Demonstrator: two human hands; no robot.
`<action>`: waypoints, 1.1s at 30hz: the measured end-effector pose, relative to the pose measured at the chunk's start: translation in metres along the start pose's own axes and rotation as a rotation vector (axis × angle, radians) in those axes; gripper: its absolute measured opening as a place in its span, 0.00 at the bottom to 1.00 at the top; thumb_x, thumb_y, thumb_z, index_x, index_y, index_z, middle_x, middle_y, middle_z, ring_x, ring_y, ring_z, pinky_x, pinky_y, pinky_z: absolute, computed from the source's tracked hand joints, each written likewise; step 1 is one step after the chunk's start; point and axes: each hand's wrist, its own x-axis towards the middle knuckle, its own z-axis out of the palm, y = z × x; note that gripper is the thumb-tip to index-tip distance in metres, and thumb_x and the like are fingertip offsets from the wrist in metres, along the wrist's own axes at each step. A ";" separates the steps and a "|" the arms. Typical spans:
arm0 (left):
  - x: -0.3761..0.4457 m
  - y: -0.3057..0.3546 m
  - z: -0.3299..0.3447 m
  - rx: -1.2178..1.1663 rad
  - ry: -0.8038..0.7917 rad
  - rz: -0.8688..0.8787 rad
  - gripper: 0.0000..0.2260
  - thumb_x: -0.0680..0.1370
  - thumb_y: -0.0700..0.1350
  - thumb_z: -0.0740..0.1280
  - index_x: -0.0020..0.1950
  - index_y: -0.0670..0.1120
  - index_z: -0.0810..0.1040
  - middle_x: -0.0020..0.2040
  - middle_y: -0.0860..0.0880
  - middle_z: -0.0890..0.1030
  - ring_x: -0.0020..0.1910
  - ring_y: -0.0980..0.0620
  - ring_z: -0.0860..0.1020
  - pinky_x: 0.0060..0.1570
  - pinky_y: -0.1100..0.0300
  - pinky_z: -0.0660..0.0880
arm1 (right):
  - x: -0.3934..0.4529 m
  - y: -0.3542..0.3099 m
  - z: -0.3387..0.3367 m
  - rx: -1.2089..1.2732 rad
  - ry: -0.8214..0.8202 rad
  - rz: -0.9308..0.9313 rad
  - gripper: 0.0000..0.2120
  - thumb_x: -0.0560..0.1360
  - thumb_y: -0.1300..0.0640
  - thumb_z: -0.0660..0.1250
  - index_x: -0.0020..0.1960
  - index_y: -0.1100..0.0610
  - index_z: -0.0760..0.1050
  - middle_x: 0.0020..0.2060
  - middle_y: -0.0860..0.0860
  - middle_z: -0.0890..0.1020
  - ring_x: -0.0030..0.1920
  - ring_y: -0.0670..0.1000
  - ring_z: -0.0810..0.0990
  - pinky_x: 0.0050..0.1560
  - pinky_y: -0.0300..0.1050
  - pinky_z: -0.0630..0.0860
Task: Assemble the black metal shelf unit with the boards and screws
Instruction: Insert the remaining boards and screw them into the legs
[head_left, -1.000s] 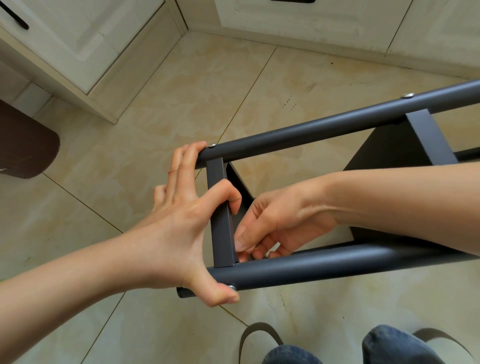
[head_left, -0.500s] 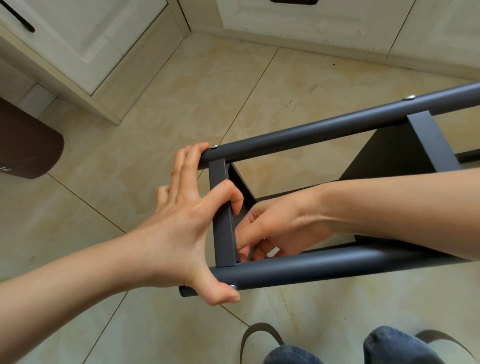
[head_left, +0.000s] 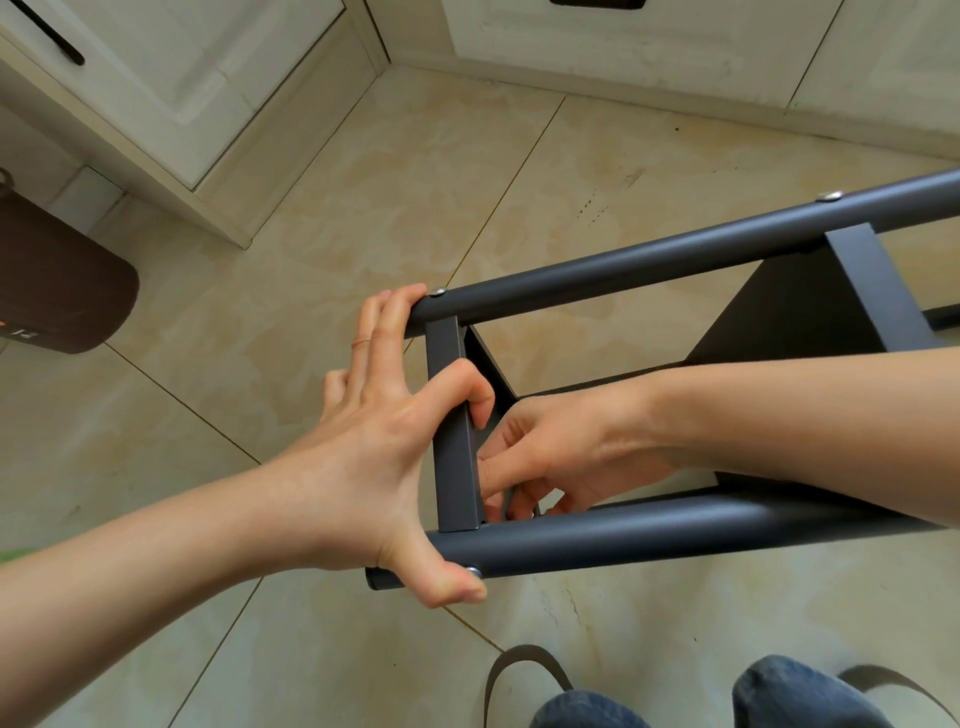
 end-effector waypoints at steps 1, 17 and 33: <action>0.000 0.000 0.000 0.002 0.001 0.000 0.38 0.46 0.71 0.70 0.52 0.66 0.60 0.74 0.57 0.37 0.78 0.47 0.33 0.62 0.44 0.56 | -0.002 -0.001 -0.002 0.002 -0.002 0.006 0.09 0.78 0.55 0.66 0.41 0.54 0.81 0.38 0.50 0.81 0.36 0.46 0.76 0.39 0.39 0.74; 0.000 0.003 -0.002 0.002 -0.018 -0.042 0.38 0.45 0.71 0.69 0.51 0.66 0.59 0.75 0.56 0.36 0.78 0.47 0.32 0.68 0.36 0.58 | -0.005 -0.002 -0.004 0.066 -0.022 0.014 0.11 0.78 0.59 0.66 0.38 0.55 0.81 0.37 0.51 0.81 0.37 0.48 0.77 0.42 0.42 0.75; 0.000 0.003 -0.002 0.005 -0.002 -0.023 0.38 0.45 0.71 0.69 0.51 0.66 0.60 0.75 0.55 0.38 0.78 0.48 0.33 0.65 0.40 0.58 | -0.006 -0.002 -0.009 0.074 -0.056 0.044 0.09 0.78 0.58 0.67 0.40 0.55 0.82 0.40 0.51 0.83 0.41 0.49 0.80 0.45 0.44 0.77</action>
